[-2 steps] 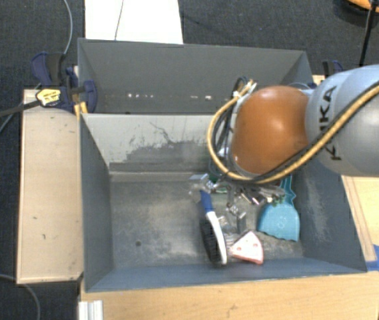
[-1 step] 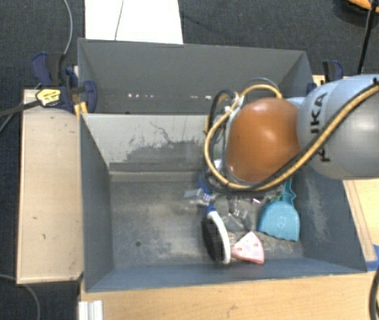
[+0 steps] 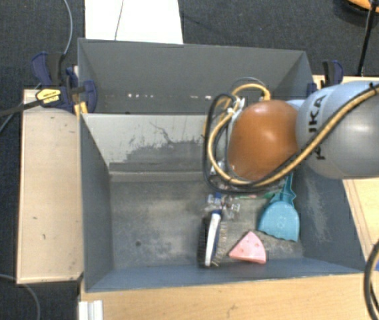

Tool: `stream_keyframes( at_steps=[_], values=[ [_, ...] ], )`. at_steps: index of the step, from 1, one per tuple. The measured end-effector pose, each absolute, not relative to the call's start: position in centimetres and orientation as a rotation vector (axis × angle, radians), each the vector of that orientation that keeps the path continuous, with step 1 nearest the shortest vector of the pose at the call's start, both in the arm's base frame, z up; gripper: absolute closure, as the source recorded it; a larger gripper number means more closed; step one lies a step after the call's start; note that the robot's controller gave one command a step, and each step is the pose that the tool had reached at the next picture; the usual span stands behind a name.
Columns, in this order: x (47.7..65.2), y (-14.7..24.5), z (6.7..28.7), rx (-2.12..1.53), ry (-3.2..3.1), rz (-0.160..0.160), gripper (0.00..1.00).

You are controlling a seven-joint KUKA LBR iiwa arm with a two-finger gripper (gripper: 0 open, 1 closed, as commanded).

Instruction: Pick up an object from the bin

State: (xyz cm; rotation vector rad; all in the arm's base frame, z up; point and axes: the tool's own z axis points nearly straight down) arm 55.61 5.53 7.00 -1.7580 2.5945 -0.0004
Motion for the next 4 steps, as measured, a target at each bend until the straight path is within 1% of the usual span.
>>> stream_keyframes(
  at_steps=[3,4],
  values=[
    [55.6,5.6,7.4,-1.751,2.596,0.001,1.00],
    [55.4,5.6,8.7,-1.754,2.603,0.007,1.00]
  ],
)
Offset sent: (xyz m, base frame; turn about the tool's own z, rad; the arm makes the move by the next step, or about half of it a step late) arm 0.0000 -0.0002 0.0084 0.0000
